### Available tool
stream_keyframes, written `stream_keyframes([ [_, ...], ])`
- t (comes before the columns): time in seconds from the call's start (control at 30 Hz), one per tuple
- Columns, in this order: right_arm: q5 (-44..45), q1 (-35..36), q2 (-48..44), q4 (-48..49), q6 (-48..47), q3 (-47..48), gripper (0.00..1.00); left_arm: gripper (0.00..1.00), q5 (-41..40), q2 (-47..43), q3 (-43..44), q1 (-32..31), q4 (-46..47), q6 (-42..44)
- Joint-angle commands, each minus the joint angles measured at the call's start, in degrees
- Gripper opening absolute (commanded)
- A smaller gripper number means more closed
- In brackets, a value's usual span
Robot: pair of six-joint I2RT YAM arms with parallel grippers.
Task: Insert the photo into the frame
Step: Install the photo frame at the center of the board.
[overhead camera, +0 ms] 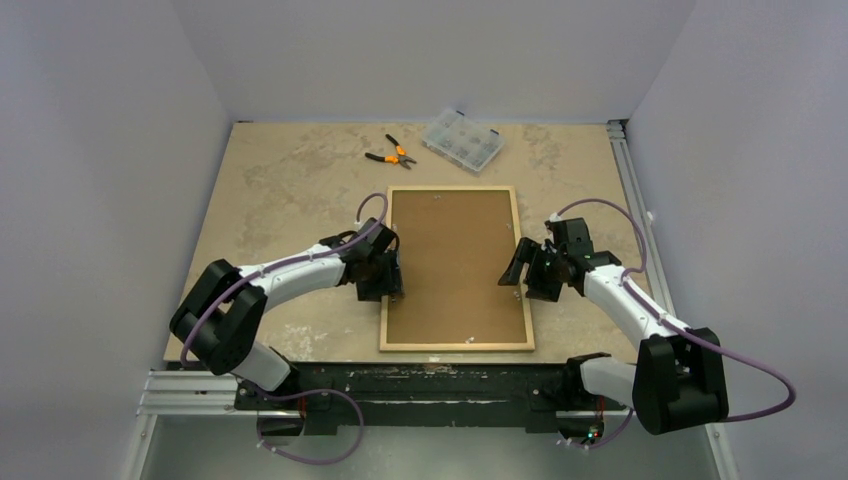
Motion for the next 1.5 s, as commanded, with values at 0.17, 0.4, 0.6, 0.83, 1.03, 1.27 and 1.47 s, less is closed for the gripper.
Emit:
stream_keyframes([
  [0.17, -2.7, 0.3, 1.3, 0.3, 0.0, -2.9, 0.74, 0.43, -5.0, 0.8, 0.5, -0.8, -1.6, -1.2],
  [0.4, -2.7, 0.3, 1.0, 0.1, -0.1, -2.5, 0.74, 0.31, -7.5, 2.9, 1.8, -1.5, -4.2, -0.4],
  [0.6, -2.8, 0.3, 1.2, 0.3, -0.2, -2.6, 0.74, 0.13, -8.1, 3.2, 2.1, -1.8, -5.1, 0.2],
  [0.83, -2.8, 0.3, 1.2, 0.3, -0.2, -2.7, 0.74, 0.00, -5.2, 0.8, 1.6, -1.9, -3.2, 0.5],
  [1.03, -2.9, 0.4, 1.1, 0.1, -0.3, -2.7, 0.74, 0.00, -4.2, -1.6, 1.6, -2.0, -2.8, 1.3],
  [1.27, -3.3, 0.3, 0.9, 0.4, -0.1, -2.9, 0.74, 0.27, -3.0, -4.2, 1.6, -1.9, -2.1, 2.1],
  [1.47, -4.0, 0.4, 1.3, 1.7, 0.4, -3.2, 0.74, 0.73, -1.3, -5.6, 1.9, -1.4, -2.1, 1.3],
])
